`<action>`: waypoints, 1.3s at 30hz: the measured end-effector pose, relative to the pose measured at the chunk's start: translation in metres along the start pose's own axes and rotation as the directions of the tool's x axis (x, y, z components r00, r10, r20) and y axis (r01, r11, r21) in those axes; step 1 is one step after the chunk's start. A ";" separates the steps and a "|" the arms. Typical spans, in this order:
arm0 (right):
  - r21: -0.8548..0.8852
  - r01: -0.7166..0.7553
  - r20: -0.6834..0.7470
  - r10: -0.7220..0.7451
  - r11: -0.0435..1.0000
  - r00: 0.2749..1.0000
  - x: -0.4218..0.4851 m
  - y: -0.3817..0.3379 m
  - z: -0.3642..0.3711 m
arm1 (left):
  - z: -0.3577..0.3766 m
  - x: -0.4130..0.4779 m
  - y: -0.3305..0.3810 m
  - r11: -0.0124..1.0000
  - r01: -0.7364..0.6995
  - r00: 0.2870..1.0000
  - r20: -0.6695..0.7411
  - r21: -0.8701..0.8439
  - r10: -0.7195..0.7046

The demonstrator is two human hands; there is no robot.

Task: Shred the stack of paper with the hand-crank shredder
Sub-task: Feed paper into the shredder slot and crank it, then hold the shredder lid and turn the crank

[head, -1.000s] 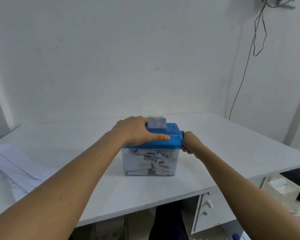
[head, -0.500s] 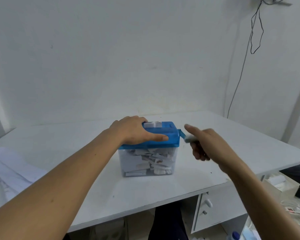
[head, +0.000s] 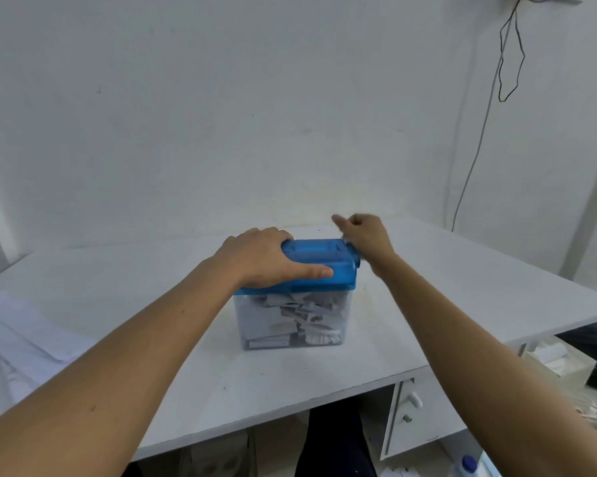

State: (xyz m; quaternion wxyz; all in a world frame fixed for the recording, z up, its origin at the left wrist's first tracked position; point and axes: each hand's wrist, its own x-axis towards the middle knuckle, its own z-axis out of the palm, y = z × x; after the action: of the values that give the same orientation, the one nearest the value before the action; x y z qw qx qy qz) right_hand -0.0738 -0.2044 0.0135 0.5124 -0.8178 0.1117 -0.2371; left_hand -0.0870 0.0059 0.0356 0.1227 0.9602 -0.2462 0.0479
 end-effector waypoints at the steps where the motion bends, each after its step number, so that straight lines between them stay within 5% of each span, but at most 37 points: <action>1: 0.003 -0.074 0.059 0.074 0.997 0.996 -0.002 0.014 0.005 | 0.001 0.000 0.000 1.000 -0.003 1.000 -0.003 0.002 0.003; 7: 0.069 -0.188 0.126 0.178 0.980 0.976 -0.068 0.056 0.004 | 0.003 0.003 -0.001 1.000 0.008 1.000 -0.015 0.010 -0.007; 17: -0.131 0.134 0.327 -0.085 0.982 0.941 -0.107 -0.013 -0.076 | -0.001 0.000 0.001 1.000 0.020 1.000 -0.001 0.006 -0.020; 20: 0.143 0.087 0.198 -0.114 0.986 0.974 -0.088 -0.022 -0.064 | -0.003 -0.001 0.003 1.000 0.011 1.000 0.021 -0.003 -0.011; 23: 0.241 0.037 0.062 -0.054 0.970 0.997 -0.059 -0.030 -0.045 | -0.003 -0.002 0.003 1.000 0.016 1.000 0.024 -0.021 -0.016; 27: 0.065 -0.051 0.048 0.048 0.997 0.998 -0.017 -0.011 -0.019 | -0.002 -0.003 0.002 1.000 0.002 1.000 0.027 -0.007 -0.002; 31: -0.111 -0.192 0.243 0.214 0.975 0.946 -0.012 0.033 0.000 | -0.001 -0.002 0.002 1.000 0.002 1.000 0.011 0.001 -0.002; 35: -0.210 -0.172 0.254 0.223 0.963 0.941 -0.021 0.043 -0.002 | -0.002 -0.002 0.003 1.000 0.015 1.000 0.023 0.007 -0.015; 39: -0.035 -0.149 0.167 0.153 0.988 0.974 -0.013 0.036 -0.004 | 0.000 0.001 0.003 1.000 0.021 1.000 0.015 0.021 -0.021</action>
State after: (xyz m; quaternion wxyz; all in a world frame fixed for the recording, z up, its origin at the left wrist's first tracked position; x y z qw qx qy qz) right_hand -0.0848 -0.2188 -0.0207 0.5276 -0.8297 0.1323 -0.1257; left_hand -0.0872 0.0027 0.0360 0.1113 0.9643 -0.2364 0.0421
